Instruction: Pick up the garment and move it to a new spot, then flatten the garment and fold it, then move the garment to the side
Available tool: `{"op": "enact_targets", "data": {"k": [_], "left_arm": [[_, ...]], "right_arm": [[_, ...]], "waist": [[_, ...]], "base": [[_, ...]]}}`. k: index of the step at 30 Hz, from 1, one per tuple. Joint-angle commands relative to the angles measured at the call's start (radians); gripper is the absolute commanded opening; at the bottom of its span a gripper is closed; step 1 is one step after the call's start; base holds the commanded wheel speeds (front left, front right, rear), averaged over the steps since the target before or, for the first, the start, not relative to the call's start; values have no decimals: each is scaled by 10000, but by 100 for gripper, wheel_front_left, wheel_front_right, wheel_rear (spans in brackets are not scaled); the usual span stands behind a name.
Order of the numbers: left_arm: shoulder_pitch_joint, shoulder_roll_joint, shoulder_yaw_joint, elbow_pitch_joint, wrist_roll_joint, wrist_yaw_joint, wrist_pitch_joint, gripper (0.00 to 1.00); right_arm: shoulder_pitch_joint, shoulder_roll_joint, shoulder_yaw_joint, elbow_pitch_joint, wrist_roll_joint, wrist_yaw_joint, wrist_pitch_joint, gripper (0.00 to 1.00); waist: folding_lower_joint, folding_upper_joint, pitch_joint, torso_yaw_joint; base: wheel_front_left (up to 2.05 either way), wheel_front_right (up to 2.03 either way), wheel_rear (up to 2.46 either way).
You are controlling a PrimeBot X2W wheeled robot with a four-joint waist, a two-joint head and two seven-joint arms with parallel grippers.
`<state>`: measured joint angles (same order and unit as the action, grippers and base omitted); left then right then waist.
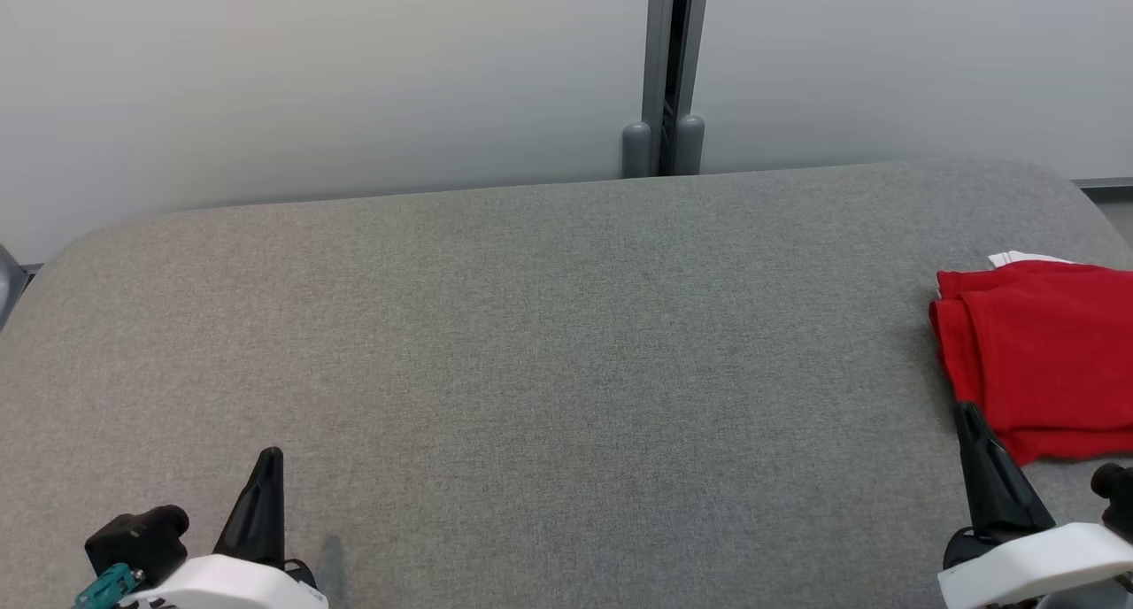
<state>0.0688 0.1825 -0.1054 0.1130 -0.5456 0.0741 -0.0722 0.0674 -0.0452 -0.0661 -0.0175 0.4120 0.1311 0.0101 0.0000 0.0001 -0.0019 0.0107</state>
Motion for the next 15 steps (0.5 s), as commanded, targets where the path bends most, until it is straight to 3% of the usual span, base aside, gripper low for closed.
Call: {"op": "enact_targets", "data": {"k": [1, 15], "left_arm": [[-394, 57, 210, -66, -429, -113, 77, 0], [-695, -168, 767, 218, -2298, -471, 562, 0]], "right_arm": [[-327, -77, -3, -33, 507, -1, 10, 0], [-644, -79, 124, 478, 2632, -1, 15, 0]], "waist": [[0, -1, 1, -2], [0, -1, 9, -14]], "base": [[0, 0, 0], [0, 0, 0]]}}
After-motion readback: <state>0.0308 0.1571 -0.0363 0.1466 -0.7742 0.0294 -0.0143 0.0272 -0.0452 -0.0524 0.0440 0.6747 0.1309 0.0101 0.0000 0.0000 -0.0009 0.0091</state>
